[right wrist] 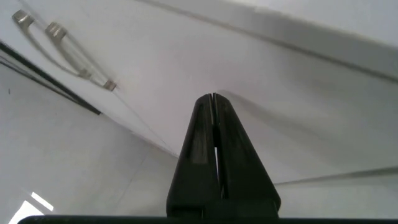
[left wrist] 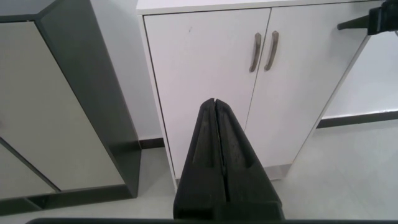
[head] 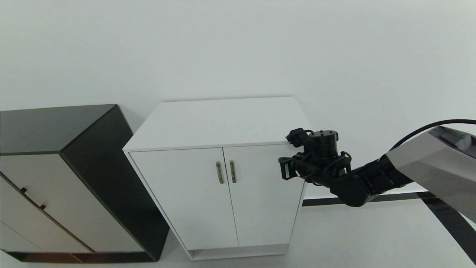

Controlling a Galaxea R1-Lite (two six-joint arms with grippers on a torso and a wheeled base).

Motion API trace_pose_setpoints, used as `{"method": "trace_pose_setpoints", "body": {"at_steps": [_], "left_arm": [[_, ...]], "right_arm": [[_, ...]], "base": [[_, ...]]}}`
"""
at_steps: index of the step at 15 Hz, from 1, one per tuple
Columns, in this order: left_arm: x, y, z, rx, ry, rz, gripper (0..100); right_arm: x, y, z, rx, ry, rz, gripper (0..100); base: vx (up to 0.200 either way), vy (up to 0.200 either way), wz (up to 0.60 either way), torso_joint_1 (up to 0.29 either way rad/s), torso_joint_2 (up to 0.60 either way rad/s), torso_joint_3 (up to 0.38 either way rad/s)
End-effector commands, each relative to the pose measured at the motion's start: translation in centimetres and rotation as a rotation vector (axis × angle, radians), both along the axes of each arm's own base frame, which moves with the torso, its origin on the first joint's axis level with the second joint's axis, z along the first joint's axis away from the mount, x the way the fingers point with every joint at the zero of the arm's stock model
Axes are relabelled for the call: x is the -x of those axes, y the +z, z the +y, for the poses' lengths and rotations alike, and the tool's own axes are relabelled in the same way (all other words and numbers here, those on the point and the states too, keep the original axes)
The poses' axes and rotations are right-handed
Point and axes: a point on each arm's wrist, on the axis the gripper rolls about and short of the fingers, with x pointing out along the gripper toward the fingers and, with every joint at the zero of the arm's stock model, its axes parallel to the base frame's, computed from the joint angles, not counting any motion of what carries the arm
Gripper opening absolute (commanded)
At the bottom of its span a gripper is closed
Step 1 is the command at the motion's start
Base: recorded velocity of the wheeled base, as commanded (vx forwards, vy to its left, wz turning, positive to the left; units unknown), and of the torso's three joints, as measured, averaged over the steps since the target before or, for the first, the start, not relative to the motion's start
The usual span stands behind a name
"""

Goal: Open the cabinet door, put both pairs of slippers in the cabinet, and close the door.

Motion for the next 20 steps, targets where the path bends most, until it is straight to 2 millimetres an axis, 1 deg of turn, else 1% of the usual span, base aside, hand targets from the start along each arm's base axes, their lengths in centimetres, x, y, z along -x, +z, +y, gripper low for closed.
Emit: {"method": "trace_pose_setpoints", "body": {"at_steps": [1, 2, 3, 4, 5, 6, 7, 8, 9, 10, 12, 14, 16, 17, 20], "left_arm": [[0.0, 0.0, 0.0, 0.000, 0.000, 0.001, 0], [0.0, 0.0, 0.0, 0.000, 0.000, 0.001, 0], [0.0, 0.0, 0.0, 0.000, 0.000, 0.001, 0], [0.0, 0.0, 0.0, 0.000, 0.000, 0.001, 0], [0.0, 0.0, 0.0, -0.002, 0.000, 0.001, 0], [0.0, 0.0, 0.0, -0.002, 0.000, 0.001, 0], [0.0, 0.0, 0.0, -0.002, 0.000, 0.001, 0], [0.0, 0.0, 0.0, -0.002, 0.000, 0.001, 0], [0.0, 0.0, 0.0, -0.002, 0.000, 0.001, 0], [0.0, 0.0, 0.0, -0.002, 0.000, 0.001, 0], [0.0, 0.0, 0.0, -0.002, 0.000, 0.001, 0], [0.0, 0.0, 0.0, 0.000, 0.001, 0.001, 0], [0.0, 0.0, 0.0, -0.002, 0.001, 0.001, 0], [0.0, 0.0, 0.0, -0.002, 0.000, 0.001, 0], [0.0, 0.0, 0.0, 0.000, 0.001, 0.001, 0]], "right_arm": [[2.0, 1.5, -0.9, -0.013, 0.008, -0.023, 0], [2.4, 1.6, -1.1, -0.013, 0.008, -0.023, 0], [3.9, 1.9, -2.0, -0.009, 0.007, -0.020, 0], [4.6, 1.9, -2.5, -0.007, 0.005, -0.017, 0], [5.9, 2.2, -3.6, -0.001, -0.002, -0.011, 0], [6.7, 2.2, -4.3, 0.006, -0.017, -0.005, 0], [8.3, 2.1, -5.8, 0.024, -0.057, 0.001, 0], [9.6, 2.0, -6.8, 0.032, -0.078, 0.007, 0], [11.8, 1.7, -8.6, 0.044, -0.096, 0.022, 0], [13.8, 1.3, -10.1, 0.055, -0.111, 0.042, 0], [16.7, 0.3, -13.4, 0.087, -0.173, 0.084, 0], [20.3, -0.5, -16.2, 0.108, -0.216, 0.111, 0], [23.6, -1.5, -18.1, 0.110, -0.236, 0.141, 0], [24.9, -1.7, -18.7, 0.109, -0.245, 0.141, 0], [29.4, -1.9, -20.3, 0.127, -0.245, 0.232, 0]], "base": [[0.000, 0.000, 0.00, 0.000, 0.00, 0.000], [0.000, 0.000, 0.00, 0.000, 0.00, 0.000], [0.000, 0.000, 0.00, 0.000, 0.00, 0.000], [0.000, 0.000, 0.00, 0.000, 0.00, 0.000], [0.000, 0.000, 0.00, 0.000, 0.00, 0.000], [0.000, 0.000, 0.00, 0.000, 0.00, 0.000], [0.000, 0.000, 0.00, 0.000, 0.00, 0.000], [0.000, 0.000, 0.00, 0.000, 0.00, 0.000], [0.000, 0.000, 0.00, 0.000, 0.00, 0.000], [0.000, 0.000, 0.00, 0.000, 0.00, 0.000], [0.000, 0.000, 0.00, 0.000, 0.00, 0.000], [0.000, 0.000, 0.00, 0.000, 0.00, 0.000], [0.000, 0.000, 0.00, 0.000, 0.00, 0.000], [0.000, 0.000, 0.00, 0.000, 0.00, 0.000], [0.000, 0.000, 0.00, 0.000, 0.00, 0.000]]}}
